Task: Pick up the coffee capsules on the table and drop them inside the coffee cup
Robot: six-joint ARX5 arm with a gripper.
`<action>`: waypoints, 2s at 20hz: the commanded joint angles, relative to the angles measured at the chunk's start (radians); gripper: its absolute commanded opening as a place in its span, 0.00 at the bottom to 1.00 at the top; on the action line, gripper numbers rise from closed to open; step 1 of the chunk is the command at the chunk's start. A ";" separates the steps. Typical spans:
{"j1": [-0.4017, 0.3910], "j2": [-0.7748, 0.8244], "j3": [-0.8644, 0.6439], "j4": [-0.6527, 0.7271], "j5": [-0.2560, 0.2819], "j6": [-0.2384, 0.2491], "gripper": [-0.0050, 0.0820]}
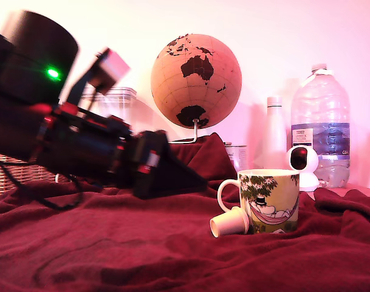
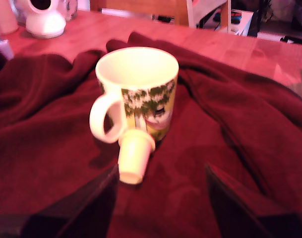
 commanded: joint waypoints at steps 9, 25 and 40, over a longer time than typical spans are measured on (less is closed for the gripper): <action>-0.003 0.106 0.096 -0.006 0.001 -0.005 0.63; -0.009 0.248 0.319 -0.245 0.027 0.000 0.63; -0.009 0.306 0.417 -0.403 0.026 0.006 0.54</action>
